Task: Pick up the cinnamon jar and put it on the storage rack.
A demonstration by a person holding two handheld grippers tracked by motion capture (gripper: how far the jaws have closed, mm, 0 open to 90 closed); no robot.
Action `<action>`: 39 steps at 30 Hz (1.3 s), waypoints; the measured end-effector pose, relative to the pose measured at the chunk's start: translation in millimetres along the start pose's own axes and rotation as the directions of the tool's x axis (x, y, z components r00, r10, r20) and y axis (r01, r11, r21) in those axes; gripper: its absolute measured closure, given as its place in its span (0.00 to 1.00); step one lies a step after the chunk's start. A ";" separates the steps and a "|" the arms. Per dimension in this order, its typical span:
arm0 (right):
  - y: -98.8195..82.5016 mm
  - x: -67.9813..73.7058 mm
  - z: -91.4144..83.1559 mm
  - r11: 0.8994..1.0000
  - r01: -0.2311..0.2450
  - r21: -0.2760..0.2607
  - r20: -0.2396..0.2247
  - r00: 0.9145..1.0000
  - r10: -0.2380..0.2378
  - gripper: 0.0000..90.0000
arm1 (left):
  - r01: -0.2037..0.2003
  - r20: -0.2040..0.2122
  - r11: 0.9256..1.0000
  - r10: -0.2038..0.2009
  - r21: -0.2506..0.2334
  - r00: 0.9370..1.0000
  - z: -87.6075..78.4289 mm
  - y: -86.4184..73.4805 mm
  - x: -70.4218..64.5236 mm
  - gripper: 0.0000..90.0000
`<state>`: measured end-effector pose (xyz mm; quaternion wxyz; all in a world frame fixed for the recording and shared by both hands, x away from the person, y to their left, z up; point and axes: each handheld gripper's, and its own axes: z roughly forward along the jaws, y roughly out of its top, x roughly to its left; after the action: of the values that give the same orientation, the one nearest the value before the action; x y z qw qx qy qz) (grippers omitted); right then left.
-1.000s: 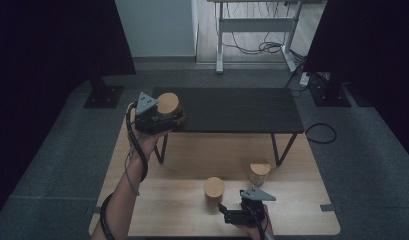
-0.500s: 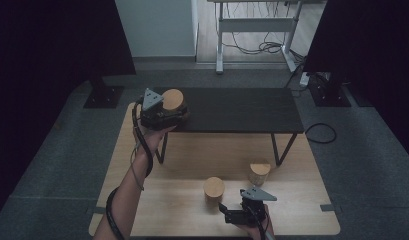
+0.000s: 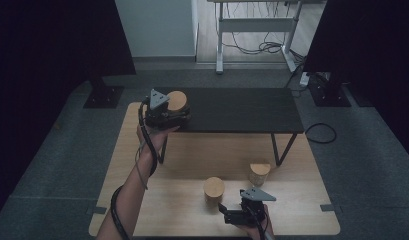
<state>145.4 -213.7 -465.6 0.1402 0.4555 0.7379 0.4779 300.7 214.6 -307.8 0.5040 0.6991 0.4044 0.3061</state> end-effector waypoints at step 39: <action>0.5 2.9 0.5 1.000 0.011 0.004 -0.004 1.000 -0.011 0.04 | 0.046 -0.032 0.999 -0.045 0.026 0.998 5.6 5.2 -0.1 0.08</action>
<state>144.3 -211.0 -464.8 0.1405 0.4506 0.7418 0.4764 306.7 211.0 -304.6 0.4949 0.6916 0.4320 0.3003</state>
